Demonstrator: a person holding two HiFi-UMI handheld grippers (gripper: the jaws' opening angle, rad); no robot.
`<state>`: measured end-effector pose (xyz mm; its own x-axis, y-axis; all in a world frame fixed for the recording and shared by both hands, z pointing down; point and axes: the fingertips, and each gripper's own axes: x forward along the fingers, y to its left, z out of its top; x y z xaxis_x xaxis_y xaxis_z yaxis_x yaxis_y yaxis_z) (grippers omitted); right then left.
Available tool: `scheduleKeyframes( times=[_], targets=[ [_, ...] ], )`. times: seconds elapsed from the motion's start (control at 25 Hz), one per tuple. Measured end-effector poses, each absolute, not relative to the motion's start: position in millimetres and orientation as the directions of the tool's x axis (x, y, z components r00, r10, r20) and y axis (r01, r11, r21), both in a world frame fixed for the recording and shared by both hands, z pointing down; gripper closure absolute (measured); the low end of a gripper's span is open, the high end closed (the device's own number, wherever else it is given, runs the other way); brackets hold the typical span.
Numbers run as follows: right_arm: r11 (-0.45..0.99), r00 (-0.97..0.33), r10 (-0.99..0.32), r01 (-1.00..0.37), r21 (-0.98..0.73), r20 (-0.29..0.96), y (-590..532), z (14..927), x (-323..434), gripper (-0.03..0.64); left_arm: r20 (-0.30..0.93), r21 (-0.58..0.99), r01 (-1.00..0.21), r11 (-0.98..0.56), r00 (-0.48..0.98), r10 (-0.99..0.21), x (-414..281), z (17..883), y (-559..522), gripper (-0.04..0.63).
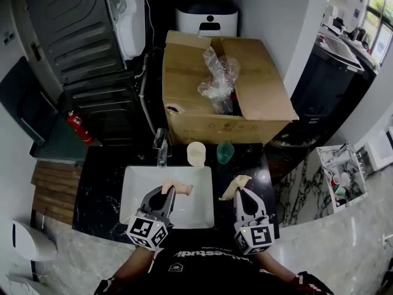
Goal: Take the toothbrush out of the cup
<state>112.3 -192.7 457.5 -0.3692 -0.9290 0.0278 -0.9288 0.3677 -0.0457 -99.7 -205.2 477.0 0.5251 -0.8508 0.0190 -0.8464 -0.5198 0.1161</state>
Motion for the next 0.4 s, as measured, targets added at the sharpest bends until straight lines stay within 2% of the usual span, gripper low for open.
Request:
scheduleKeyframes(
  times=[0.4],
  targets=[
    [0.357,-0.359,-0.933,-0.933,-0.053,0.034,-193.4,458.9,113.8,0.58,0.015,0.133,-0.846,-0.516,0.522,-0.853,-100.9,476.4,-206.1,0.56]
  ],
)
